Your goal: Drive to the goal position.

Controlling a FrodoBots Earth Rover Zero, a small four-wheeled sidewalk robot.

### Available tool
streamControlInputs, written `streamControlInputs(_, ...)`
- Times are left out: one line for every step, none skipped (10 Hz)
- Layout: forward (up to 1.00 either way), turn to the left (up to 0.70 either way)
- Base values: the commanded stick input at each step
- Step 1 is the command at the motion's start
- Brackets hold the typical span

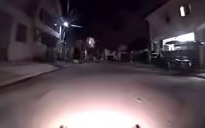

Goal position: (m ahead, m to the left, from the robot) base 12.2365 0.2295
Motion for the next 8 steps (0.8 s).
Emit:
streamControlInputs(0.85,0.0)
streamControlInputs(0.85,0.0)
streamControlInputs(0.85,0.0)
streamControlInputs(0.85,0.0)
streamControlInputs(0.85,0.0)
streamControlInputs(0.85,0.0)
streamControlInputs(0.85,0.0)
streamControlInputs(0.85,0.0)
